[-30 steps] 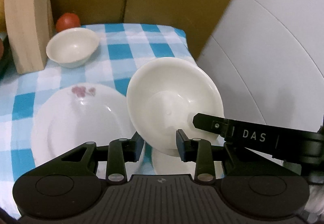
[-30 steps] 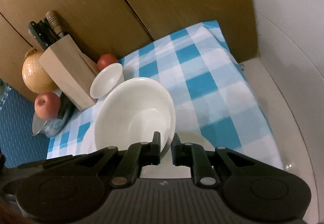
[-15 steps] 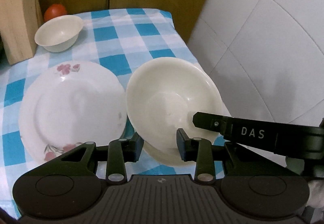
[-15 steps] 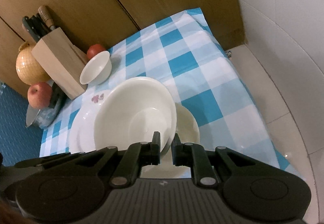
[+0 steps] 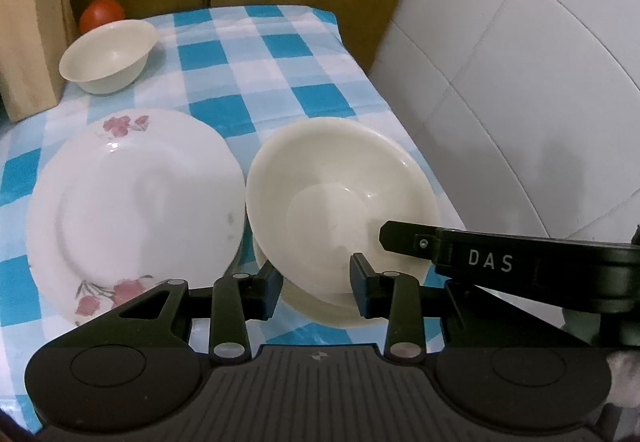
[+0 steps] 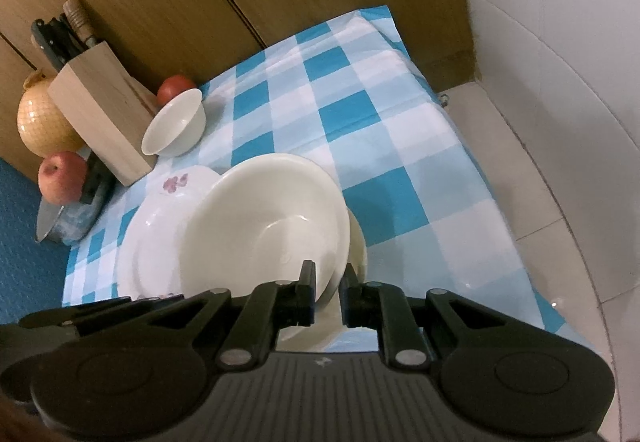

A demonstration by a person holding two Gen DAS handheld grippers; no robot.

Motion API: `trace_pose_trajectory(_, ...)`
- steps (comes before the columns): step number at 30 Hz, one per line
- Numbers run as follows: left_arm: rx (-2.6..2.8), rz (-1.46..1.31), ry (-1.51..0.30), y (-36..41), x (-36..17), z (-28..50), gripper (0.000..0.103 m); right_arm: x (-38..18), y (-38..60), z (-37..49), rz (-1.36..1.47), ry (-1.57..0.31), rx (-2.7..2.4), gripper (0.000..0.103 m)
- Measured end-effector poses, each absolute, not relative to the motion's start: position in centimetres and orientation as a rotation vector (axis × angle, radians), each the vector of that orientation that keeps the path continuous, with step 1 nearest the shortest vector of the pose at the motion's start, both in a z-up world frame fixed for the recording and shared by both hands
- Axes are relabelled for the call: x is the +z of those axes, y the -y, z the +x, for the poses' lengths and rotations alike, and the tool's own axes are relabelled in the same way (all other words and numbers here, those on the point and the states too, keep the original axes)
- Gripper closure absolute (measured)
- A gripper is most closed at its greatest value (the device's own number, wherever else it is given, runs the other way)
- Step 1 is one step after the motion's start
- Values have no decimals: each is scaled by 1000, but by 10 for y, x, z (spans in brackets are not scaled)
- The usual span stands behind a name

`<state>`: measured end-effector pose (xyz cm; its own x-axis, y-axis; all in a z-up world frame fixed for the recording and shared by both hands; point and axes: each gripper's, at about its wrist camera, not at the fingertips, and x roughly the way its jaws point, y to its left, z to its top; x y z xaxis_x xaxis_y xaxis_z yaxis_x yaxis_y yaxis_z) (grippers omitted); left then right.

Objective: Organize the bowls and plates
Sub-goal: 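Open the right gripper and withdraw it from the bowl stack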

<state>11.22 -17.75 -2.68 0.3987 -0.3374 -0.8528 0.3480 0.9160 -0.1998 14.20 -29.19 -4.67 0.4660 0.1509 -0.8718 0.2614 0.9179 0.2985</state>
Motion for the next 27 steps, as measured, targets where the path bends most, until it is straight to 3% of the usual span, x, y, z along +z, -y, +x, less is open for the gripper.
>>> trace_pose_trajectory(6,-444,9,-1073,177,-27,112,59,-46,294,142,422,-1095,-83,86)
trace_pose_trajectory(10,-452,3,-1075,176,-26,112,58,-41,290,140,389,-1074,-81,75)
trace_pose_trajectory(14,-447,14,-1061,175,-23,111,46,-38,289,138,374,-1060,-86,67)
trace_pose_trajectory(15,-441,19,-1058,175,-23,110,42,-38,289,138,372,-1058,-87,67)
trace_pose_trajectory(27,-422,-10,-1051,163,-16,114,42,-25,292,134,339,-993,-129,64)
